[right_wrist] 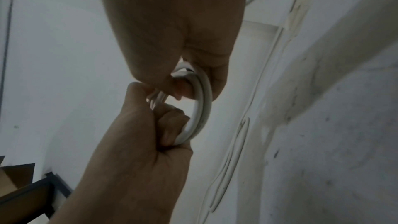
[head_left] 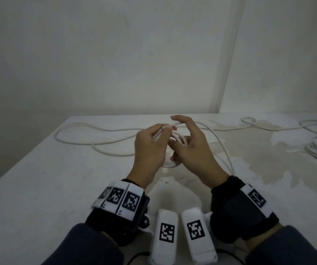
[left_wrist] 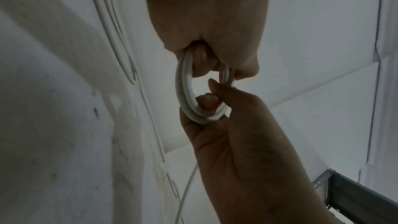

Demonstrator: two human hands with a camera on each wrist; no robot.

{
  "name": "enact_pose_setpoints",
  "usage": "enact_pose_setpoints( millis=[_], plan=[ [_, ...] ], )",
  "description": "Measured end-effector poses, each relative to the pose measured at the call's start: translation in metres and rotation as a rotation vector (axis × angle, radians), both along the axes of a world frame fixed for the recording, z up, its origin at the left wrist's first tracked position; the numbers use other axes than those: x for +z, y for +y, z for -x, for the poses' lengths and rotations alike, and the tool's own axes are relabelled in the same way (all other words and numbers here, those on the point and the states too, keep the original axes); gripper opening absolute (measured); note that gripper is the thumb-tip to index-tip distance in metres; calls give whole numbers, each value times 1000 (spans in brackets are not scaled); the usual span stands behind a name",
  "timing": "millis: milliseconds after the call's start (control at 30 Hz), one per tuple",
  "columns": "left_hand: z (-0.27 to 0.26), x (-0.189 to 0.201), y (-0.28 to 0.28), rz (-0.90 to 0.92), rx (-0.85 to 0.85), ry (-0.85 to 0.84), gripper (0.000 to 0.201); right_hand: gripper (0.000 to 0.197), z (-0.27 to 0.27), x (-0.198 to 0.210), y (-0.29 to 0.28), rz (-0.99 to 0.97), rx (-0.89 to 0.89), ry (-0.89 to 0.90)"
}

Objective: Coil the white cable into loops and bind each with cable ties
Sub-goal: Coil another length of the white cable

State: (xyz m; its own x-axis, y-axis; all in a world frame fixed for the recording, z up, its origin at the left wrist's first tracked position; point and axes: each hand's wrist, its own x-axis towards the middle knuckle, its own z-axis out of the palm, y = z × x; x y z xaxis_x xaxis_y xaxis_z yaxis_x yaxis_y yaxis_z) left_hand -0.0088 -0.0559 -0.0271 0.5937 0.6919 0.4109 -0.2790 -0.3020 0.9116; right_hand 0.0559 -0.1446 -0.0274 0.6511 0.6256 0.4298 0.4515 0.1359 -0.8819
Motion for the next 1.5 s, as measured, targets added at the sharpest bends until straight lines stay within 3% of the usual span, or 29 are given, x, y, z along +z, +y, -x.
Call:
enact_pose_setpoints(
  millis=[67,167,300,467,600,767,900,967,1100,1267,1367,1500],
  plan=[
    [1,3,3,-104,62,-37,17,39,-5,2,-1,101,-181,-229],
    [3,12,7,-229,124,-78,14,46,-13,10,-5,287,-443,-486],
    [-4,31,11,-279,146,-140,13,34,-20,22,2,78,-505,-573],
    [-14,59,14,-232,103,-224,12,14,-27,45,4,-128,-119,-297],
    [-19,73,10,-144,68,-270,15,13,-28,60,-1,-214,257,35],
    [-22,68,1,68,-75,-220,22,27,-32,60,-3,-197,467,270],
    [-26,63,-2,40,-195,-49,16,35,-41,53,-6,-270,356,388],
    [-28,58,-1,20,-247,65,30,36,-48,47,-8,-359,241,455],
    [-27,53,5,-48,-265,373,35,36,-67,33,-18,-610,86,646],
    [-23,33,9,-279,-515,852,39,36,-83,23,-25,-804,66,797],
    [-21,27,11,-199,-612,840,24,36,-84,20,-24,-810,48,806],
    [-19,26,23,21,-670,551,27,36,-89,15,-25,-837,39,838]
  ],
)
